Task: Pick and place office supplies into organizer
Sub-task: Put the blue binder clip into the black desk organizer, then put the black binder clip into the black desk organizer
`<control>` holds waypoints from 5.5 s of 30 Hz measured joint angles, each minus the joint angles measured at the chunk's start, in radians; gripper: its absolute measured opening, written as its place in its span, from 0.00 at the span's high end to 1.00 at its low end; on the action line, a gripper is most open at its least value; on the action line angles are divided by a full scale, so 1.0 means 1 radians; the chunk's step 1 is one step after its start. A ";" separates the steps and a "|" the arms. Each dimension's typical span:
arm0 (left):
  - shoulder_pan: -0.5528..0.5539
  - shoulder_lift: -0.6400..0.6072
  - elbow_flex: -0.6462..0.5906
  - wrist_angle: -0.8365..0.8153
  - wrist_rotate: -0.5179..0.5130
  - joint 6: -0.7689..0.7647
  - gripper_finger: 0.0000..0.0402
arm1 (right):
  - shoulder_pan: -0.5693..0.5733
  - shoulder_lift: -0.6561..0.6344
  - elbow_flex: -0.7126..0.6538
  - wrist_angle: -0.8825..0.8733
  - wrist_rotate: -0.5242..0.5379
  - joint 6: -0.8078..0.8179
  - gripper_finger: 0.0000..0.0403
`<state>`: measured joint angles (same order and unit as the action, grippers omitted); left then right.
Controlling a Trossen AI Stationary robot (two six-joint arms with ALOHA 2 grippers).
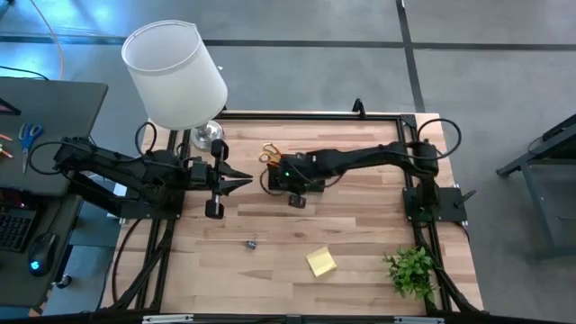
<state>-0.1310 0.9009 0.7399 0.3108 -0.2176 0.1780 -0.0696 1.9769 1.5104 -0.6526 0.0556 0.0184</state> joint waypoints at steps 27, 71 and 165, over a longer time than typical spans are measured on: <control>0.000 0.000 0.000 0.000 0.000 0.000 0.94 | -0.028 0.013 0.062 0.006 -0.121 -0.019 0.65; -0.265 0.366 0.000 -0.613 -0.084 -1.053 0.45 | 0.302 -0.434 -0.289 -0.026 0.246 0.034 0.77; -0.255 1.016 0.481 -1.171 0.082 -1.709 0.51 | 0.233 -0.810 -0.953 0.755 0.294 -0.207 0.79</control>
<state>-0.3862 1.9171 1.2209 -0.8603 -0.1356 -1.5309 0.1631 1.1671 0.5571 0.1020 0.3500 -0.1883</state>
